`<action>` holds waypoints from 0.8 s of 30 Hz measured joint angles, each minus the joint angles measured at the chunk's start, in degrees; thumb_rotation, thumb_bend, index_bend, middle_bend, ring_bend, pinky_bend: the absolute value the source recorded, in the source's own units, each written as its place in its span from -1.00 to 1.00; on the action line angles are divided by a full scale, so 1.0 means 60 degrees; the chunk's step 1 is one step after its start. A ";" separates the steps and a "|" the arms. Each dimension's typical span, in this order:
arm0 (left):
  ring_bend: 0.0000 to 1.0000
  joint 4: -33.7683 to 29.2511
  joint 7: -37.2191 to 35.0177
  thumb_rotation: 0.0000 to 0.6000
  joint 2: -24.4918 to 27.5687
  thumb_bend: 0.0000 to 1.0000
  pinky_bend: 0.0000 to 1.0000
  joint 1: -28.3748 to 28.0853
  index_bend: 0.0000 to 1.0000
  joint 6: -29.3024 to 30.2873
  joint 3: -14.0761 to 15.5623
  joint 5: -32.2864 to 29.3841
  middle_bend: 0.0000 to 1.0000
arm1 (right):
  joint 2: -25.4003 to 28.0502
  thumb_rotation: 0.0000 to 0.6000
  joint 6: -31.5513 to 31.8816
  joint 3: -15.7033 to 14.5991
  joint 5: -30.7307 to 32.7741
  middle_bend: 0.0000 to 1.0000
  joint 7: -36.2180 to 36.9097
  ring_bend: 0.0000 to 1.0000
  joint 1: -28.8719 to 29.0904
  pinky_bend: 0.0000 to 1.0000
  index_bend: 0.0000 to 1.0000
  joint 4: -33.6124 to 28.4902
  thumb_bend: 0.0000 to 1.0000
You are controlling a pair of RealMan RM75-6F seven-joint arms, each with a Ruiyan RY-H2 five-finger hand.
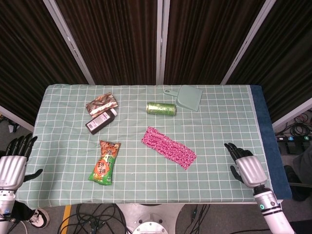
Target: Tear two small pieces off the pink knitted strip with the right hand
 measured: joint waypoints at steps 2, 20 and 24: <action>-1.00 0.0025 -0.0040 1.00 0.0004 -0.82 -0.82 0.0009 -0.89 0.0012 -0.0001 -0.0005 -1.00 | -0.0208 1.00 -0.0230 0.0028 0.0010 -0.68 -0.0137 -0.50 0.0199 -0.26 -1.00 0.0056 1.00; -1.00 0.0435 -0.0683 1.00 0.0038 -0.82 -0.82 0.0184 -0.89 0.0153 -0.0044 -0.0177 -1.00 | -0.2427 1.00 -0.2681 -0.0083 0.0377 0.83 -0.0848 0.76 0.1854 0.57 -0.90 0.1149 1.00; -1.00 0.0529 -0.0819 1.00 0.0051 -0.82 -0.82 0.0212 -0.89 0.0149 -0.0053 -0.0216 -1.00 | -0.2577 1.00 -0.3161 -0.0110 0.1176 0.84 -0.1513 0.77 0.2021 0.58 -0.90 0.1056 1.00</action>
